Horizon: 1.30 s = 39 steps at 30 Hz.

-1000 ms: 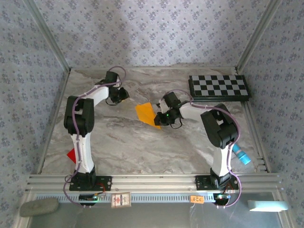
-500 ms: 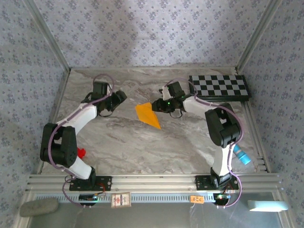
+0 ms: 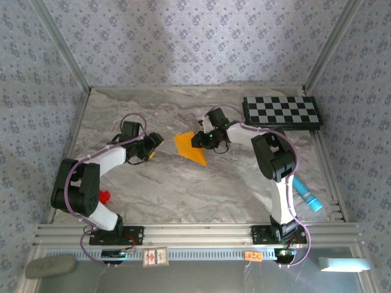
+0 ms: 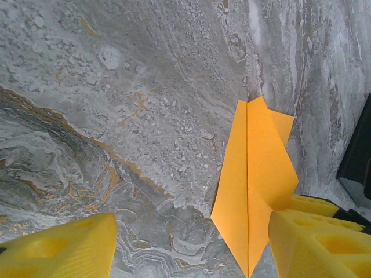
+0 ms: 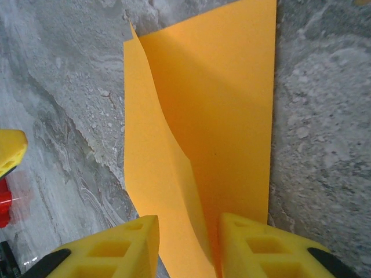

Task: Fold a paper plane with a square sheet of paper (pick it up from the middle)
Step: Pick up the paper from the center of the table, then turn over the paper at the center of the table.

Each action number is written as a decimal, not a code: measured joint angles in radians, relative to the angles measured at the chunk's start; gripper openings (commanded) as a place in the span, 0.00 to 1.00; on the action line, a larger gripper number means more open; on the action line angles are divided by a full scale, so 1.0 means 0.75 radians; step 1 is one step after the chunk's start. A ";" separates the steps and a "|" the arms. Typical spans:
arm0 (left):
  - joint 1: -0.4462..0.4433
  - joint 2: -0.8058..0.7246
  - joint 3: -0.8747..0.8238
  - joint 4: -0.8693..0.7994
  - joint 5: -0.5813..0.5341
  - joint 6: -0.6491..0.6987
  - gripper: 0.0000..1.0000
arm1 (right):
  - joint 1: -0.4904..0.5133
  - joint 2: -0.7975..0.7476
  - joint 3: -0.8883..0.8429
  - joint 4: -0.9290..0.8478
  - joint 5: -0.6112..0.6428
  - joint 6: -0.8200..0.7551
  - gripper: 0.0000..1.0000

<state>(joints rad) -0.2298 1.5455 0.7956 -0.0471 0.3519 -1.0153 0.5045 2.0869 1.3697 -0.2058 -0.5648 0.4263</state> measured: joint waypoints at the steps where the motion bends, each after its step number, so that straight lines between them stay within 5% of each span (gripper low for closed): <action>1: -0.001 0.000 0.000 0.001 0.000 -0.001 0.70 | 0.002 0.006 0.001 -0.001 -0.001 -0.001 0.27; 10: -0.001 0.000 -0.001 0.054 0.047 -0.005 0.69 | 0.001 0.012 -0.002 0.044 -0.028 0.008 0.01; 18: -0.027 -0.005 -0.012 0.244 0.206 -0.037 0.69 | -0.041 -0.145 -0.121 0.248 -0.146 0.114 0.00; 27: -0.160 -0.025 -0.012 0.561 0.354 -0.105 0.69 | -0.089 -0.317 -0.246 0.670 -0.315 0.470 0.00; 39: -0.231 -0.025 0.035 0.754 0.419 -0.100 0.45 | -0.091 -0.323 -0.340 1.153 -0.433 0.945 0.00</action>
<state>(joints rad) -0.4030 1.5269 0.8219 0.5186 0.6659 -1.0904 0.4362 1.8442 1.1149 0.6586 -0.8894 1.1351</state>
